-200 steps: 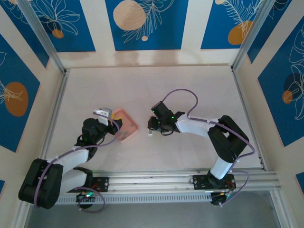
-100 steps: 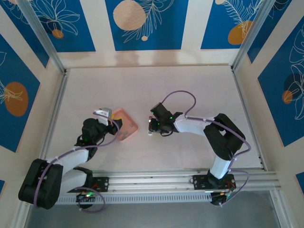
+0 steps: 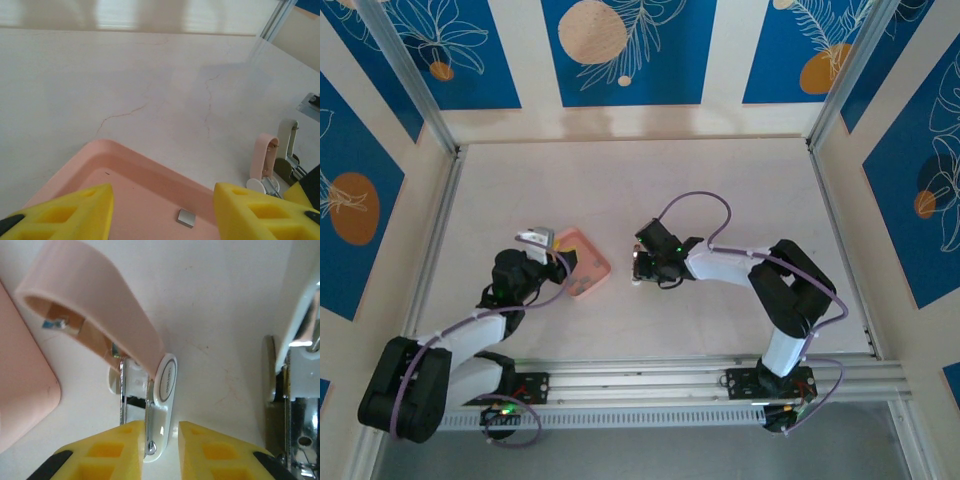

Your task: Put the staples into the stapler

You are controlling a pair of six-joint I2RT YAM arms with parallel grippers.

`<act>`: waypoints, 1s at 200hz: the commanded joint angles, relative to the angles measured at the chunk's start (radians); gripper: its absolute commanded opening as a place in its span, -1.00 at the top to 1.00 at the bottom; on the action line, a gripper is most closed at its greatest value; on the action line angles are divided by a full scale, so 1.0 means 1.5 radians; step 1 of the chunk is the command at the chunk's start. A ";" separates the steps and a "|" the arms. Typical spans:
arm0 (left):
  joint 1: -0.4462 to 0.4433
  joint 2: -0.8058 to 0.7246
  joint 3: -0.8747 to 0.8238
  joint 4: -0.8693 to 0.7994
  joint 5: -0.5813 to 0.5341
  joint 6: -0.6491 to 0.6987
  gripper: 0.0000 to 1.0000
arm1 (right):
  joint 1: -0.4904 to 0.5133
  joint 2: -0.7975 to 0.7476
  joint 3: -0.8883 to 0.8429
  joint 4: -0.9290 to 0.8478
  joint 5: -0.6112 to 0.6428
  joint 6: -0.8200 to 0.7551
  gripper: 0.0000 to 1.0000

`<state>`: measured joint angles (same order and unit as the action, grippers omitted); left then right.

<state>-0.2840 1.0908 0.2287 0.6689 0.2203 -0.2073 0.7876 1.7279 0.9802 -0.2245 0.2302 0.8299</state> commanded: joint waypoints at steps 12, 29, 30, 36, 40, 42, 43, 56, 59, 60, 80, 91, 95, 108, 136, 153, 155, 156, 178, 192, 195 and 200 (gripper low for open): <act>-0.005 -0.045 0.045 -0.131 -0.059 -0.057 -0.08 | 0.029 -0.050 0.050 -0.030 0.052 -0.053 0.41; -0.004 -0.060 0.088 -0.222 -0.069 -0.073 -0.09 | 0.056 -0.056 0.071 -0.040 0.082 -0.082 0.38; -0.003 -0.061 0.091 -0.228 -0.070 -0.074 -0.09 | 0.057 -0.056 0.072 -0.040 0.085 -0.085 0.38; -0.004 -0.064 0.108 -0.261 -0.071 -0.079 -0.09 | 0.068 -0.060 0.077 -0.043 0.100 -0.095 0.38; -0.004 -0.066 0.119 -0.284 -0.071 -0.081 -0.09 | 0.073 -0.063 0.080 -0.045 0.109 -0.102 0.37; -0.004 -0.066 0.126 -0.296 -0.072 -0.082 -0.09 | 0.075 -0.064 0.081 -0.045 0.114 -0.105 0.37; -0.004 -0.066 0.128 -0.302 -0.072 -0.082 -0.09 | 0.077 -0.066 0.081 -0.046 0.117 -0.107 0.37; -0.005 -0.061 0.171 -0.389 -0.081 -0.087 -0.09 | 0.084 -0.084 0.077 -0.042 0.140 -0.120 0.37; -0.004 -0.056 0.182 -0.405 -0.084 -0.088 -0.09 | 0.084 -0.091 0.074 -0.037 0.142 -0.123 0.37; -0.004 -0.055 0.186 -0.414 -0.084 -0.088 -0.09 | 0.083 -0.093 0.072 -0.035 0.143 -0.124 0.37; -0.005 -0.009 0.269 -0.548 -0.073 -0.085 -0.08 | 0.077 -0.147 0.027 0.019 0.138 -0.142 0.33; -0.004 0.021 0.312 -0.607 -0.057 -0.082 -0.09 | 0.068 -0.177 0.001 0.043 0.126 -0.145 0.30; -0.006 0.033 0.326 -0.624 -0.052 -0.082 -0.10 | 0.065 -0.187 -0.009 0.049 0.124 -0.145 0.30; -0.010 0.066 0.366 -0.666 -0.046 -0.081 -0.13 | 0.059 -0.218 -0.043 0.072 0.124 -0.141 0.29; -0.030 0.134 0.443 -0.742 -0.063 -0.059 -0.13 | 0.050 -0.279 -0.110 0.112 0.117 -0.115 0.28; -0.038 0.181 0.491 -0.792 -0.084 -0.046 -0.11 | 0.051 -0.309 -0.145 0.134 0.117 -0.093 0.28; -0.039 0.188 0.497 -0.799 -0.086 -0.044 -0.11 | 0.051 -0.312 -0.149 0.137 0.116 -0.091 0.28; -0.039 0.189 0.500 -0.802 -0.087 -0.043 -0.11 | 0.051 -0.314 -0.152 0.139 0.116 -0.089 0.28; -0.050 0.252 0.556 -0.854 -0.116 -0.021 0.02 | 0.051 -0.339 -0.187 0.159 0.118 -0.073 0.27; -0.059 0.291 0.584 -0.882 -0.136 -0.014 0.04 | 0.050 -0.347 -0.196 0.155 0.121 -0.071 0.27; -0.061 0.299 0.589 -0.887 -0.139 -0.012 0.04 | 0.050 -0.348 -0.197 0.153 0.122 -0.069 0.27; -0.063 0.311 0.599 -0.894 -0.145 -0.010 0.04 | 0.050 -0.350 -0.199 0.151 0.124 -0.068 0.27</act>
<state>-0.3527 1.4860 1.0550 -0.5274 0.0704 -0.2661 0.8635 1.2335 0.7002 -0.0406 0.3965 0.6945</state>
